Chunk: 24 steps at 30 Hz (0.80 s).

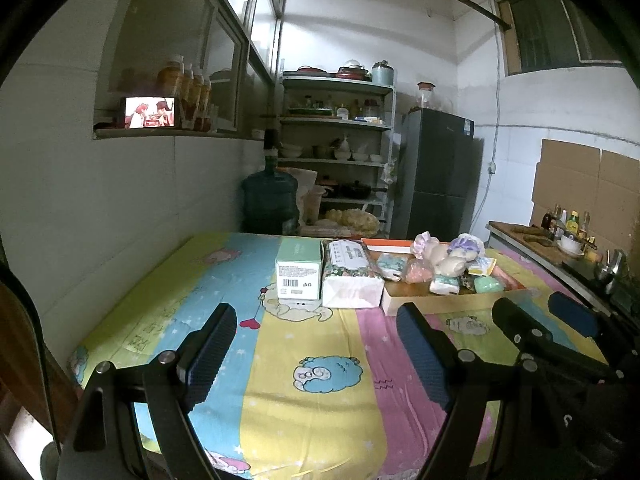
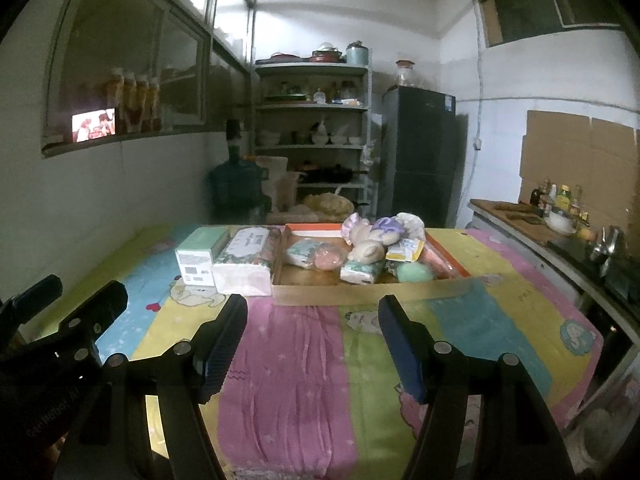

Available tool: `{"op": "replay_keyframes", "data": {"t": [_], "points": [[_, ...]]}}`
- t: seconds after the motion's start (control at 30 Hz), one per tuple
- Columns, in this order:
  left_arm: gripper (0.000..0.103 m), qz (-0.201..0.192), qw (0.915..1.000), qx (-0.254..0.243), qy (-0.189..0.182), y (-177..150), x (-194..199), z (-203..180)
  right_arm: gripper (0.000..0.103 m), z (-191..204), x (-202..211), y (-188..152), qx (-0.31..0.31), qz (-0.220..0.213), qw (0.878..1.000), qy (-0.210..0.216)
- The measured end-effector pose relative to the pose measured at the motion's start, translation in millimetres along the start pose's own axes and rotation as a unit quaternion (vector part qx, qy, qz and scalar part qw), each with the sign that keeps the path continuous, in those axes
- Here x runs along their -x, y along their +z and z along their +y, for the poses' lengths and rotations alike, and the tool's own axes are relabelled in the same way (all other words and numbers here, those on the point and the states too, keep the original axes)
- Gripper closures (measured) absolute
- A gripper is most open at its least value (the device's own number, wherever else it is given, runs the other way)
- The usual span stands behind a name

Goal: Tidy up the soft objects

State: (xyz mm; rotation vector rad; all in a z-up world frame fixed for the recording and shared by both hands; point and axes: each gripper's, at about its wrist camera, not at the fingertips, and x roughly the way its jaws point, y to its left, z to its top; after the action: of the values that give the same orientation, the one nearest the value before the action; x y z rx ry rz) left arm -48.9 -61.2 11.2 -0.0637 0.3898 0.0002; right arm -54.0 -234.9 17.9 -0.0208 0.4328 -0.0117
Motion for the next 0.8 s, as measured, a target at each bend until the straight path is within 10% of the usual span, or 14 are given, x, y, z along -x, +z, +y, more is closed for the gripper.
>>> {"op": "replay_keyframes", "data": {"t": [0.8], "points": [[0.021,-0.001,0.9999,0.001,0.014,-9.1,9.0,-1.9,0.033,-3.5,5.4,-0.6,-0.008,-0.001,1.0,0.009]]}}
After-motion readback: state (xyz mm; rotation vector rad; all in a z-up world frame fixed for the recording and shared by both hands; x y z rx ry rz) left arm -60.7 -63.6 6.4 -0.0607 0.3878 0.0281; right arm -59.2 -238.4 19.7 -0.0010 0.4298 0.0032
